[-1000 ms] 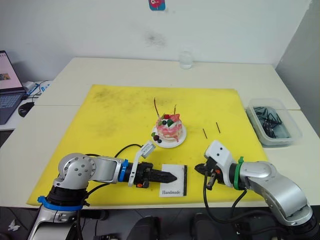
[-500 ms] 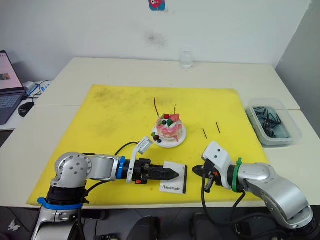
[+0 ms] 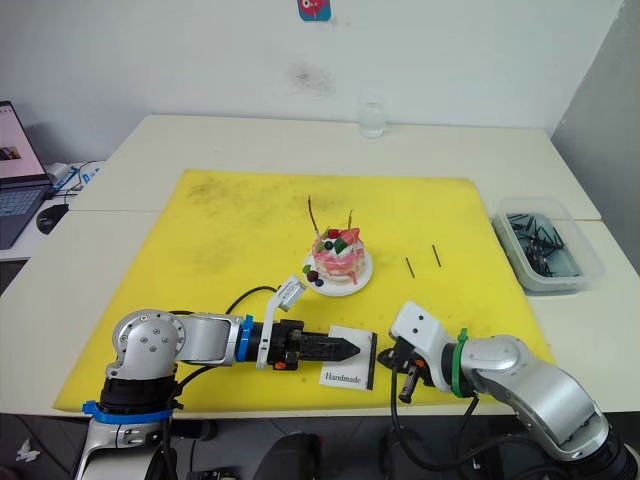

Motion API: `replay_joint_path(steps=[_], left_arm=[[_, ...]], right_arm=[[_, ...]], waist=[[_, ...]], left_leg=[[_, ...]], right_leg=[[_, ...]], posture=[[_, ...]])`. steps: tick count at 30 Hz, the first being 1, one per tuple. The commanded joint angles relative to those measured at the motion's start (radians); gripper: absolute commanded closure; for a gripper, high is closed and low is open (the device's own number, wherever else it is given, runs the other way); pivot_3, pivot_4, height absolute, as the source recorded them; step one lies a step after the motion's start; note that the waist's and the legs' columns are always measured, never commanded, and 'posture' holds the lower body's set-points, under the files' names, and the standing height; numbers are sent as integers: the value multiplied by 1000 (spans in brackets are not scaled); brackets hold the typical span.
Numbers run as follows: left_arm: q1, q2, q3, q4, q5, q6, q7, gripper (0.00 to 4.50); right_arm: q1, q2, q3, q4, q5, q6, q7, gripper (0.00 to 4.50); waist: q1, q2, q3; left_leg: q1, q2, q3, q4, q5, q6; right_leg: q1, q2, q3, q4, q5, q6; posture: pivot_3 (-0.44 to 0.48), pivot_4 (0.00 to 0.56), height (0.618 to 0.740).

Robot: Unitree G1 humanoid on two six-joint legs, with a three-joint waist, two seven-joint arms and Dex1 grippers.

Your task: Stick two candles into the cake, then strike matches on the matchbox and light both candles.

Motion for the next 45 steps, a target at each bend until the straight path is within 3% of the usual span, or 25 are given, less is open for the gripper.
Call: replay_joint_path(steps=[1, 5, 15, 45], left_arm=[[17, 2, -11, -17, 4, 23, 3, 257], [24, 5, -21, -24, 14, 20, -2, 257], [21, 6, -33, -26, 35, 15, -13, 257], [23, 14, -51, -39, 63, 13, -36, 257]], right_arm=[[2, -23, -36, -45, 27, 15, 9, 4500], [23, -58, -37, -55, 52, 41, 22, 4500], [-22, 25, 39, -4, 25, 20, -18, 4500], [-52, 93, 40, 8, 31, 36, -48, 4500]], waist=[[0, 0, 0], [0, 0, 0], [-1, 0, 0], [-1, 0, 0]], left_leg=[[0, 0, 0, 0, 0, 0], [0, 0, 0, 0, 0, 0], [0, 0, 0, 0, 0, 0], [0, 0, 0, 0, 0, 0]], right_leg=[[0, 0, 0, 0, 0, 0], [0, 0, 0, -1, 0, 0], [0, 0, 0, 0, 0, 0], [0, 0, 0, -1, 0, 0]], posture=[[0, 150, 740], [0, 150, 740], [0, 150, 740], [0, 150, 740]])
